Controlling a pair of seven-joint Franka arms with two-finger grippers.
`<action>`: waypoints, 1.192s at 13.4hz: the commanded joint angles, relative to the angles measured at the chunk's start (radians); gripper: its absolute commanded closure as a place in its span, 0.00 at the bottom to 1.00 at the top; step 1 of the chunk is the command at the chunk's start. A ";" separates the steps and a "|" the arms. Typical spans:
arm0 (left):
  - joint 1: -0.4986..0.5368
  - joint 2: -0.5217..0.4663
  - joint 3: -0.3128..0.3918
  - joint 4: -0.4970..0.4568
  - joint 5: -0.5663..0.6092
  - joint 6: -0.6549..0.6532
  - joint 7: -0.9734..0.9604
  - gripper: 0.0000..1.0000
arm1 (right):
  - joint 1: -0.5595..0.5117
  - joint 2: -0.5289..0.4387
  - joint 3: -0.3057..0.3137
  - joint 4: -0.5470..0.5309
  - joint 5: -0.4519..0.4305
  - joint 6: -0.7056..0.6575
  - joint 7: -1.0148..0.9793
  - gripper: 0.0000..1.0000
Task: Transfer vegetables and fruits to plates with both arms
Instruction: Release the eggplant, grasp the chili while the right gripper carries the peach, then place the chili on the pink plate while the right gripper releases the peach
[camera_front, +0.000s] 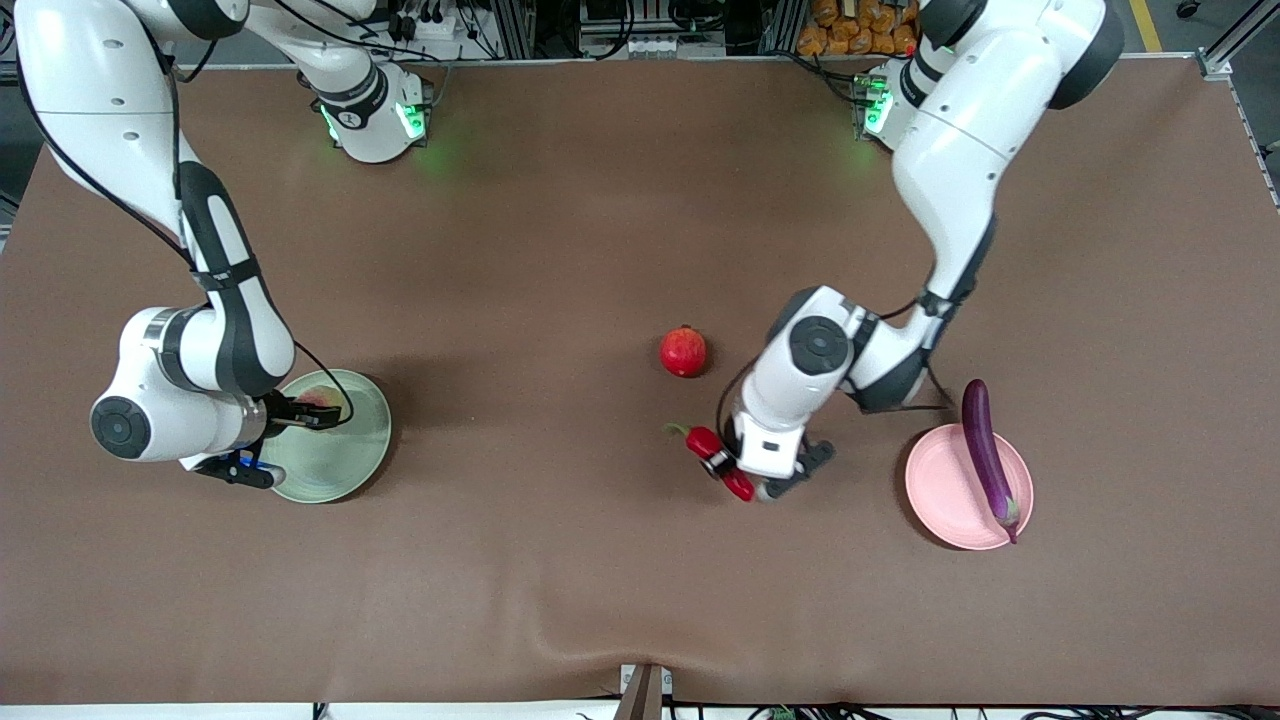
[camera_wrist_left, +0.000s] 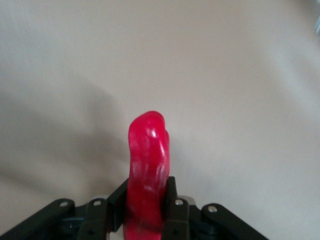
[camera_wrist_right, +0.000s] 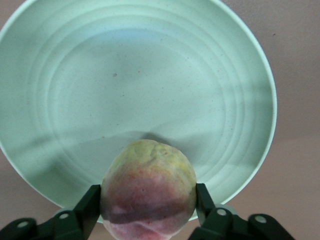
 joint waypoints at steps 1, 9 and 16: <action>0.124 -0.036 -0.056 -0.004 0.012 -0.055 0.112 1.00 | -0.003 -0.035 0.029 0.044 0.060 -0.071 -0.007 0.00; 0.505 -0.053 -0.206 -0.022 0.025 -0.317 0.715 1.00 | 0.302 -0.017 0.028 0.346 0.207 -0.212 0.645 0.00; 0.682 -0.048 -0.208 -0.062 0.019 -0.404 1.046 1.00 | 0.675 0.119 0.025 0.342 0.253 0.193 1.069 0.00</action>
